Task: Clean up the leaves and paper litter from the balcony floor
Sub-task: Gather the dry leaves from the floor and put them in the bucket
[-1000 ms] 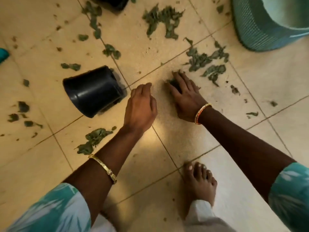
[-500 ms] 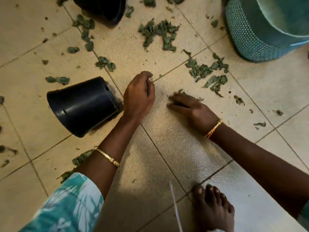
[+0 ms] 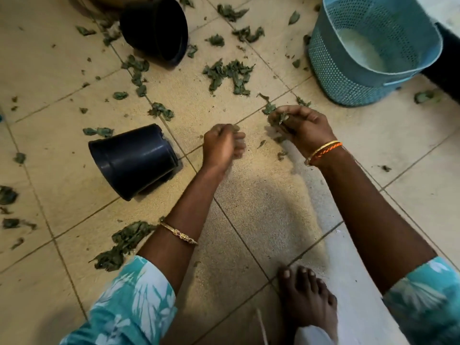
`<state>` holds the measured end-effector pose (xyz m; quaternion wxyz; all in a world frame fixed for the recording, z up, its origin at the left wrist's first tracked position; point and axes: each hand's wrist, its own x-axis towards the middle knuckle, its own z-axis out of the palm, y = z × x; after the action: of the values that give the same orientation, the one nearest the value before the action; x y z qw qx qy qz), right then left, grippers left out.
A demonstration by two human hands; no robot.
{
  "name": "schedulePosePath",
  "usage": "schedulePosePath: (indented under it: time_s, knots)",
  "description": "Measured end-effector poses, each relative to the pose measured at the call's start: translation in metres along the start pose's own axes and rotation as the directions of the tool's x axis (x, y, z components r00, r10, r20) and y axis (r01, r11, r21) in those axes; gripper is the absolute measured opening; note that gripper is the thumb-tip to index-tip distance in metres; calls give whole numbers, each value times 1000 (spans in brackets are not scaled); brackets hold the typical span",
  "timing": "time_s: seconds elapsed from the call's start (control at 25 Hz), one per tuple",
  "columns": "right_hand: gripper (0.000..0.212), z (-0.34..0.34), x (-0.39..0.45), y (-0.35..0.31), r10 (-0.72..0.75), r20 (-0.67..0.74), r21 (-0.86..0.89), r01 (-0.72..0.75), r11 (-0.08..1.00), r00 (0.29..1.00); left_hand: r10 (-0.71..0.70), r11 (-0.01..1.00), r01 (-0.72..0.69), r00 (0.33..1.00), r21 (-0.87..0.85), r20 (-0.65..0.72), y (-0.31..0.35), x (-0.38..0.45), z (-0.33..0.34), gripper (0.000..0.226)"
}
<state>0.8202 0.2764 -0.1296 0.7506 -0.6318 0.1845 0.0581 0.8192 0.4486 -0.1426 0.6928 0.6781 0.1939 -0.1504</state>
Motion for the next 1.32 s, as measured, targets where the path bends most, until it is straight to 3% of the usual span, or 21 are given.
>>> schedulePosePath:
  time_s: [0.04, 0.08, 0.16, 0.24, 0.28, 0.32, 0.4, 0.48, 0.56, 0.64, 0.76, 0.88, 1.0, 1.12, 1.32]
  knots:
    - [27, 6, -2, -2, 96, -10, 141, -94, 986, 995, -134, 989, 139, 987, -49, 88, 3, -5, 7, 30]
    - [27, 15, -6, -1, 141, -40, 165, -132, 977, 989, -251, 956, 272, 951, -106, 183, 6, -10, 15, 38]
    - [29, 34, -17, 11, 17, -129, -94, -30, 995, 991, -389, 847, 465, 872, -258, 297, 12, -22, 32, 47]
    - [37, 51, -42, 26, -204, -12, -484, 173, 858, 979, -419, 802, 486, 872, -346, 254, 15, -26, 43, 41]
    - [44, 54, -52, 35, -225, 94, -612, 235, 756, 970, -416, 830, 452, 892, -327, 177, 15, -27, 46, 36]
    - [54, 55, -58, 41, -202, 163, -682, 258, 685, 966, -390, 871, 404, 915, -281, 109, 11, -24, 47, 33]
    - [62, 46, -59, 48, -183, 154, -757, 235, 610, 971, -380, 902, 394, 919, -179, 107, 2, -15, 48, 31]
    - [58, 26, -55, 43, -308, 33, -770, 221, 599, 951, -442, 879, 468, 871, -87, 216, -5, -8, 51, 32]
    - [44, -9, -49, 36, -441, -185, -720, 185, 669, 879, -493, 849, 526, 824, -53, 277, -1, -5, 53, 37]
    - [32, -54, -49, 39, -408, -364, -730, 15, 683, 838, -501, 840, 538, 818, -67, 285, 6, -3, 50, 40]
    - [45, -105, -72, 58, -389, -533, -759, -221, 613, 752, -490, 839, 533, 828, -108, 274, 8, 4, 48, 39]
    - [64, -121, -91, 73, -386, -587, -744, -286, 604, 712, -508, 819, 563, 801, -111, 315, 0, 3, 56, 42]
    - [74, -113, -82, 79, -348, -531, -773, -273, 573, 773, -510, 814, 572, 787, -104, 347, -3, 1, 60, 44]
    - [67, -71, -64, 81, -378, -346, -853, -120, 508, 858, -500, 817, 563, 801, -128, 329, -3, 5, 56, 46]
    - [57, -1, -35, 81, -454, -158, -879, 85, 469, 877, -454, 818, 505, 861, -276, 230, -1, 10, 38, 41]
